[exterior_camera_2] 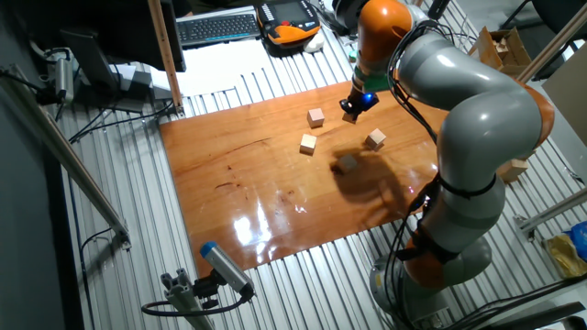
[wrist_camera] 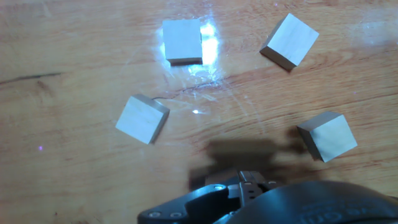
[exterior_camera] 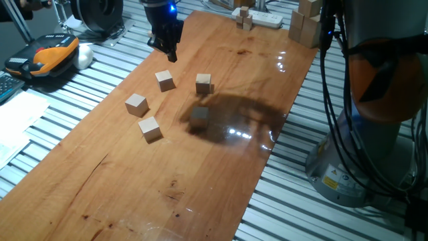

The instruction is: Stack the blocks in a vertical line of five

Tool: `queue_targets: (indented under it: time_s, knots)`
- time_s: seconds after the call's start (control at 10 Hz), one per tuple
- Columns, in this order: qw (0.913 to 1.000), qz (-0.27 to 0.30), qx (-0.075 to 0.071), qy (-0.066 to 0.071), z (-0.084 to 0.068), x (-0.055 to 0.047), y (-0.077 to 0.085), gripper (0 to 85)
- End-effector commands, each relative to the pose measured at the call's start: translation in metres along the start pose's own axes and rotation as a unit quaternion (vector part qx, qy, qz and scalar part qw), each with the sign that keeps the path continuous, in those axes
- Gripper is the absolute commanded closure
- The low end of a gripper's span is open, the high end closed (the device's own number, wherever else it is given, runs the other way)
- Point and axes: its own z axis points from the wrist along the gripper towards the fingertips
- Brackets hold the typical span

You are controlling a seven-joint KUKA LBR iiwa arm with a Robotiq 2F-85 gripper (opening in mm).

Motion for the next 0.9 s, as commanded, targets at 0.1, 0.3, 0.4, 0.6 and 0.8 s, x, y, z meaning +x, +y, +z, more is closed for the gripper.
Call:
queue_targets:
  time_s: [0.1,0.3,0.4,0.6,0.8]
  knots:
    - [0.9992,0.023,0.031,0.008,0.0007,-0.0004,-0.0003,85.0]
    - [0.9981,0.022,0.057,-0.002,0.0009,-0.0009,-0.0008,85.0]
    - [0.9985,0.024,0.049,0.005,0.0007,-0.0010,-0.0011,85.0]
    - [0.9988,0.036,0.029,0.017,0.0007,-0.0011,-0.0012,85.0]
    - [0.9995,0.025,0.013,-0.011,0.0040,-0.0021,0.0005,85.0]
